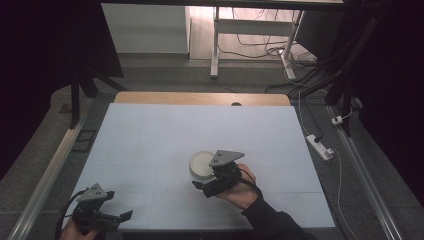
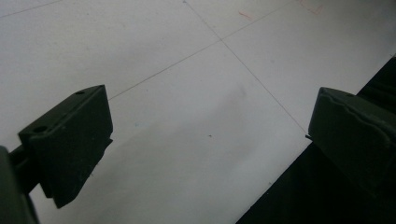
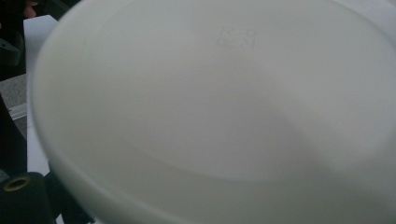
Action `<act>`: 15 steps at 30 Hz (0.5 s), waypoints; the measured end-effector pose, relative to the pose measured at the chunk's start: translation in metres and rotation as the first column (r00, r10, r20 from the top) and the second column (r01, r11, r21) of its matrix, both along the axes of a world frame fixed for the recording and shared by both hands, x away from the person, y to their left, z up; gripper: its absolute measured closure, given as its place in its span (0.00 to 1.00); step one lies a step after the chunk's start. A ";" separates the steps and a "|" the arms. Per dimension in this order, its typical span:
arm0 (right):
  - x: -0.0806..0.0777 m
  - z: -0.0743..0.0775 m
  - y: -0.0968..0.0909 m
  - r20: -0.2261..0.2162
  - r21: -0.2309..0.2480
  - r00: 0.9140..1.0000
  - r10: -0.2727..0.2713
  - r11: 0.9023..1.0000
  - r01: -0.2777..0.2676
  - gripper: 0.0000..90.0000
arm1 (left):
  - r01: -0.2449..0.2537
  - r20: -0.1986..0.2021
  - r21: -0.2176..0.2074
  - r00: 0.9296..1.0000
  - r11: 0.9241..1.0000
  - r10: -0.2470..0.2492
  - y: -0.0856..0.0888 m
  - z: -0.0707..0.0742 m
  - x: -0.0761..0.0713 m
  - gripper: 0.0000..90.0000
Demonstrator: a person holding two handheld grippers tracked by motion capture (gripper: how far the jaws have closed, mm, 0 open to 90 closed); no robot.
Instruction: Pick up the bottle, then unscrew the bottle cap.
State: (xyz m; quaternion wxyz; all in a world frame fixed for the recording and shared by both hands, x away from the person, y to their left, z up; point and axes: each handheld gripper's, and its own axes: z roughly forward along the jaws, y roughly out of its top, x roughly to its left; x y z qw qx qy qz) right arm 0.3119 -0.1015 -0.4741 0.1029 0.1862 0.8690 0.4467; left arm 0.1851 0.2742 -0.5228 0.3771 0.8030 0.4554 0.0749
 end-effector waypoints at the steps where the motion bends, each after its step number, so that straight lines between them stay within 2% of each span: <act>1: 0.000 0.000 0.000 -0.002 -0.001 1.000 0.000 1.000 0.000 0.07 | 0.000 0.001 0.001 1.000 1.000 0.000 0.000 0.000 0.000 0.01; 15: -0.002 0.000 -0.001 -0.003 0.006 1.000 0.007 1.000 -0.007 0.07 | -0.004 0.011 0.028 1.000 1.000 0.004 -0.003 0.001 -0.001 0.00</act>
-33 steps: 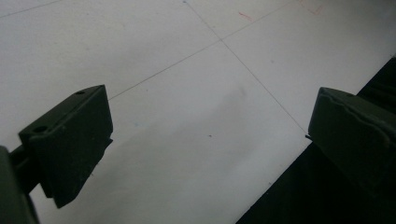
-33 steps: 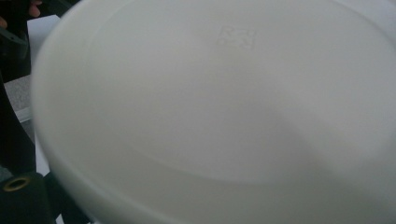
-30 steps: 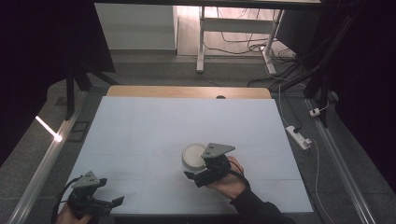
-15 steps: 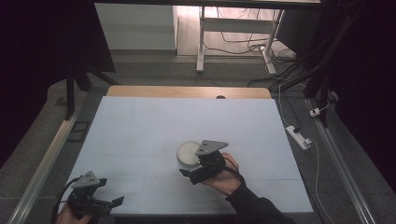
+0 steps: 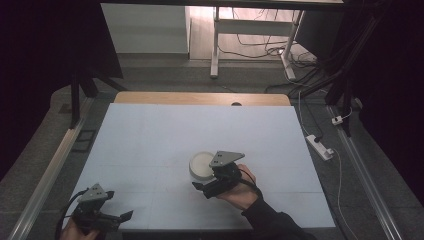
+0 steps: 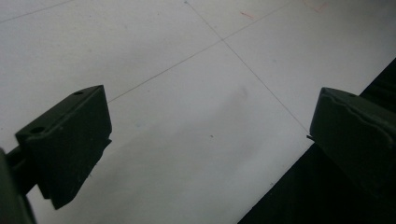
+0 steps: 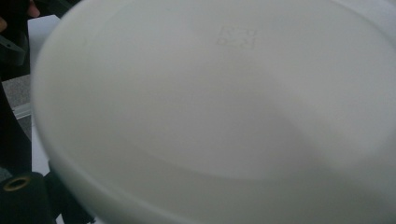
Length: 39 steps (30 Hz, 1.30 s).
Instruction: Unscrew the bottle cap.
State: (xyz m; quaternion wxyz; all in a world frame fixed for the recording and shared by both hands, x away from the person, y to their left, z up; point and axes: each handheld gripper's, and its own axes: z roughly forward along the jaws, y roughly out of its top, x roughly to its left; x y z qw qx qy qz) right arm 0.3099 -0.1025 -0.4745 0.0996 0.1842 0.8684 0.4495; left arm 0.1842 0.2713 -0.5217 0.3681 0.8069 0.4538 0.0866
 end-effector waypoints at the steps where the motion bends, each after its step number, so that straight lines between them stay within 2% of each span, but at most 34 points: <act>1: 0.000 0.000 0.000 0.000 0.000 1.000 0.000 1.000 0.000 0.07 | 0.001 0.003 0.005 1.000 1.000 -0.001 -0.001 0.000 0.000 0.00; 6: -0.001 0.001 -0.001 0.001 0.004 1.000 0.005 1.000 -0.005 0.07 | 0.026 0.048 -0.001 0.999 1.000 -0.026 -0.003 0.003 0.001 0.00; 7: -0.001 0.001 -0.001 0.001 0.004 1.000 0.006 1.000 -0.006 0.07 | 0.044 0.064 -0.005 0.997 0.999 -0.043 -0.004 0.003 0.003 0.00; 9: -0.002 0.001 -0.001 0.002 0.005 1.000 0.007 1.000 -0.007 0.07 | 0.065 0.067 -0.009 0.996 0.998 -0.065 -0.005 0.004 0.005 0.00; 13: -0.002 0.001 -0.001 0.004 0.004 1.000 0.011 1.000 -0.011 0.07 | 0.084 0.101 0.001 0.991 0.996 -0.084 -0.009 0.008 0.007 0.00; 17: -0.003 0.002 -0.001 0.006 0.006 1.000 0.015 1.000 -0.015 0.07 | 0.096 0.133 -0.022 0.987 0.995 -0.092 -0.013 0.014 0.011 0.00; 21: -0.004 0.002 -0.002 0.009 0.009 1.000 0.020 1.000 -0.020 0.07 | 0.116 0.118 -0.048 0.987 0.992 -0.110 -0.022 0.018 0.015 0.00; 24: -0.004 0.002 -0.002 0.011 0.012 1.000 0.024 1.000 -0.024 0.07 | 0.137 0.116 -0.033 0.984 0.990 -0.132 -0.031 0.021 0.017 0.00; 31: -0.004 0.002 -0.002 0.017 0.013 0.999 0.033 0.999 -0.034 0.07 | 0.196 0.159 -0.011 0.968 0.981 -0.192 -0.046 0.034 0.028 0.00; 36: -0.005 0.003 -0.002 0.019 0.017 0.999 0.041 0.999 -0.042 0.07 | 0.228 0.155 -0.032 0.963 0.973 -0.220 -0.057 0.040 0.040 0.00; 39: -0.005 0.003 -0.002 0.018 0.016 0.999 0.045 0.999 -0.045 0.07 | 0.251 0.170 -0.023 0.955 0.968 -0.244 -0.062 0.044 0.046 0.00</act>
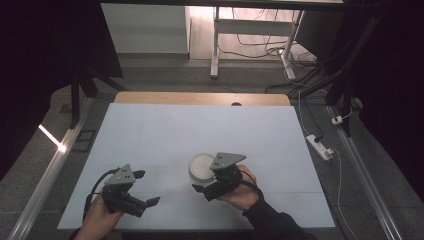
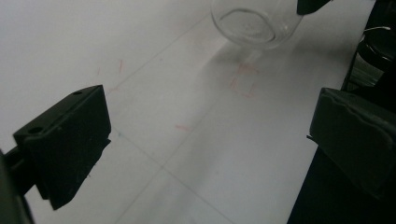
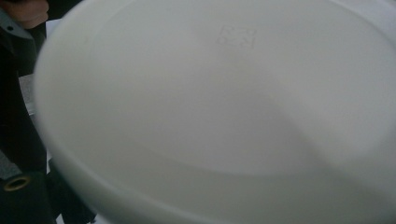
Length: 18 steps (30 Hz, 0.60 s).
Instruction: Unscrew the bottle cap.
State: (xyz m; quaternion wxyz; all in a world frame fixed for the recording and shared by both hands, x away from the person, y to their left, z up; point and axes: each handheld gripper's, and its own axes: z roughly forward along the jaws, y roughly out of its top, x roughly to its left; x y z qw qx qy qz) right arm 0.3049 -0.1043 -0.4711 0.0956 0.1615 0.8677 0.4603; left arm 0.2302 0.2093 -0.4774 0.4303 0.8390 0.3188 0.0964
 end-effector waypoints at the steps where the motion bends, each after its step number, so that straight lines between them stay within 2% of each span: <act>1: 0.000 0.000 0.000 0.000 0.000 1.000 0.000 1.000 0.000 0.07 | 0.007 0.004 -0.002 1.000 1.000 -0.007 -0.001 0.001 0.001 0.00; 6: 0.000 0.000 0.000 0.001 0.001 1.000 0.007 1.000 -0.007 0.07 | 0.055 0.047 -0.001 0.997 0.998 -0.055 -0.012 0.011 0.009 0.00; 10: 0.000 0.000 0.000 0.003 -0.001 1.000 0.013 1.000 -0.013 0.07 | 0.098 0.079 0.021 0.992 0.995 -0.099 -0.023 0.020 0.017 0.00; 16: -0.001 0.000 0.001 -0.001 -0.003 1.000 0.019 1.000 -0.019 0.07 | 0.157 0.086 0.011 0.984 0.988 -0.157 -0.034 0.028 0.034 0.00; 18: -0.001 0.000 0.001 0.000 -0.003 1.000 0.025 1.000 -0.025 0.07 | 0.185 0.086 0.002 0.979 0.983 -0.184 -0.038 0.032 0.040 0.00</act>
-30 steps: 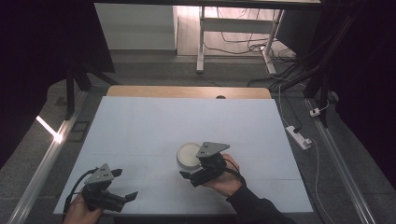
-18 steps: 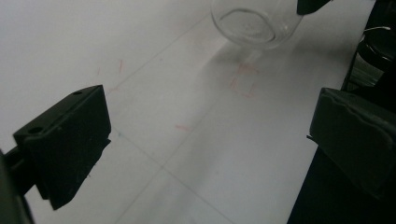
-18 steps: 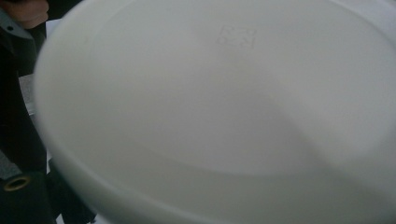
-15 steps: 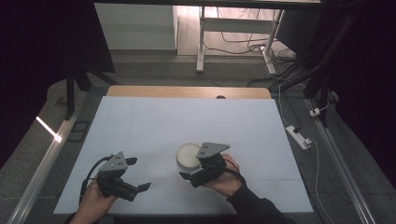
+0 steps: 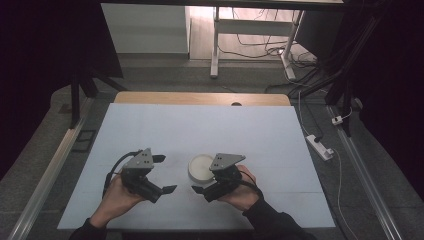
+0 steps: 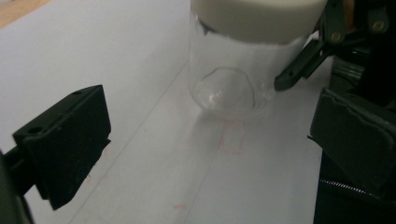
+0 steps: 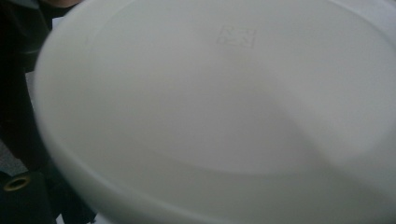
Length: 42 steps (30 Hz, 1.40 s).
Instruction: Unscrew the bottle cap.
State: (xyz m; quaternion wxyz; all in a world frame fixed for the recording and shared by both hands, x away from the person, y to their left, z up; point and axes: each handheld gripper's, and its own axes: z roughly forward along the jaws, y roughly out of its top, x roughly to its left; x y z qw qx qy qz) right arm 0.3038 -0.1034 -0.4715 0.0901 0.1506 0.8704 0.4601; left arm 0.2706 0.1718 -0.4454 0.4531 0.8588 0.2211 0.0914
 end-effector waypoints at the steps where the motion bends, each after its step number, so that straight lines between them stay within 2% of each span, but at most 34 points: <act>1: 0.000 0.000 0.000 0.001 0.000 1.000 0.002 1.000 -0.002 0.07 | 0.011 0.000 -0.007 1.000 1.000 -0.011 -0.001 0.002 0.002 0.00; 2: 0.000 0.000 0.000 0.000 0.000 1.000 0.003 1.000 -0.003 0.07 | 0.045 0.006 -0.015 0.999 0.999 -0.045 -0.006 0.006 0.008 0.00; 3: 0.000 0.000 0.000 -0.002 0.002 1.000 0.005 1.000 -0.005 0.07 | 0.045 0.006 -0.015 0.999 0.999 -0.045 -0.006 0.006 0.008 0.00; 5: 0.000 0.000 0.000 -0.003 0.000 1.000 0.004 1.000 -0.004 0.07 | 0.075 0.016 -0.013 0.997 0.997 -0.075 -0.011 0.009 0.012 0.00; 10: 0.000 -0.001 0.001 0.000 -0.005 1.000 0.011 1.000 -0.011 0.07 | 0.156 0.030 0.014 0.987 0.988 -0.157 -0.030 0.013 0.024 0.00; 15: 0.000 -0.002 0.001 -0.001 -0.006 1.000 0.019 1.000 -0.019 0.07 | 0.201 0.033 0.032 0.979 0.979 -0.202 -0.047 0.014 0.032 0.00; 16: 0.000 -0.002 0.001 -0.002 -0.005 1.000 0.024 1.000 -0.024 0.07 | 0.212 0.034 0.035 0.976 0.977 -0.213 -0.049 0.014 0.033 0.00; 17: 0.000 -0.002 0.001 -0.002 -0.005 1.000 0.029 1.000 -0.029 0.07 | 0.239 0.032 0.025 0.970 0.971 -0.240 -0.054 0.014 0.037 0.00; 18: -0.001 -0.002 0.002 -0.002 -0.006 0.999 0.032 0.999 -0.032 0.07 | 0.239 0.032 0.025 0.970 0.971 -0.240 -0.054 0.014 0.037 0.00; 19: -0.001 -0.002 0.002 -0.004 -0.006 0.999 0.035 0.999 -0.035 0.07 | 0.271 0.028 0.011 0.962 0.962 -0.272 -0.057 0.015 0.040 0.01; 20: -0.001 -0.002 0.002 -0.004 -0.006 0.999 0.035 0.999 -0.035 0.07 | 0.271 0.028 0.011 0.962 0.962 -0.272 -0.057 0.015 0.040 0.01; 24: -0.002 -0.002 0.003 -0.005 -0.004 0.999 0.048 0.999 -0.048 0.07 | 0.311 0.023 -0.004 0.950 0.950 -0.311 -0.064 0.014 0.042 0.04; 26: -0.002 -0.002 0.003 -0.006 -0.001 0.999 0.051 0.999 -0.051 0.07 | 0.326 0.024 0.002 0.945 0.945 -0.326 -0.066 0.014 0.042 0.05; 27: -0.002 -0.001 0.003 -0.008 0.000 0.999 0.051 0.999 -0.051 0.07 | 0.333 0.028 0.000 0.943 0.943 -0.333 -0.067 0.014 0.041 0.09; 30: -0.002 -0.001 0.003 -0.008 0.002 0.999 0.052 0.999 -0.052 0.07 | 0.325 0.031 0.013 0.945 0.946 -0.326 -0.068 0.015 0.040 0.09; 31: -0.002 -0.001 0.003 -0.008 0.001 0.999 0.049 0.999 -0.049 0.07 | 0.309 0.033 0.015 0.950 0.951 -0.309 -0.069 0.015 0.039 0.09; 32: -0.002 -0.001 0.003 -0.008 0.001 0.999 0.044 0.999 -0.044 0.07 | 0.309 0.033 0.015 0.950 0.951 -0.309 -0.069 0.015 0.039 0.09; 33: -0.002 -0.001 0.003 -0.009 0.000 0.999 0.038 0.999 -0.038 0.07 | 0.298 0.032 0.016 0.954 0.954 -0.298 -0.069 0.015 0.038 0.09; 34: -0.002 -0.001 0.003 -0.009 -0.002 0.999 0.031 1.000 -0.032 0.07 | 0.285 0.029 0.022 0.958 0.958 -0.286 -0.070 0.015 0.038 0.09; 35: -0.001 -0.001 0.003 -0.007 -0.005 1.000 0.025 1.000 -0.025 0.07 | 0.249 0.026 0.027 0.968 0.968 -0.250 -0.072 0.016 0.036 0.09; 36: -0.001 -0.002 0.003 -0.007 -0.007 1.000 0.018 1.000 -0.018 0.07 | 0.228 0.023 0.030 0.973 0.973 -0.229 -0.074 0.016 0.035 0.10; 37: 0.000 -0.002 0.002 -0.009 -0.007 1.000 0.010 1.000 -0.010 0.07 | 0.228 0.023 0.030 0.973 0.973 -0.229 -0.074 0.016 0.035 0.10; 38: 0.000 -0.002 0.002 -0.010 -0.007 1.000 0.000 1.000 0.000 0.07 | 0.186 0.022 0.038 0.982 0.982 -0.187 -0.077 0.017 0.033 0.10; 42: 0.002 -0.002 0.001 -0.013 -0.011 0.999 -0.035 0.999 0.035 0.07 | 0.101 0.016 0.051 0.995 0.994 -0.102 -0.084 0.018 0.028 0.09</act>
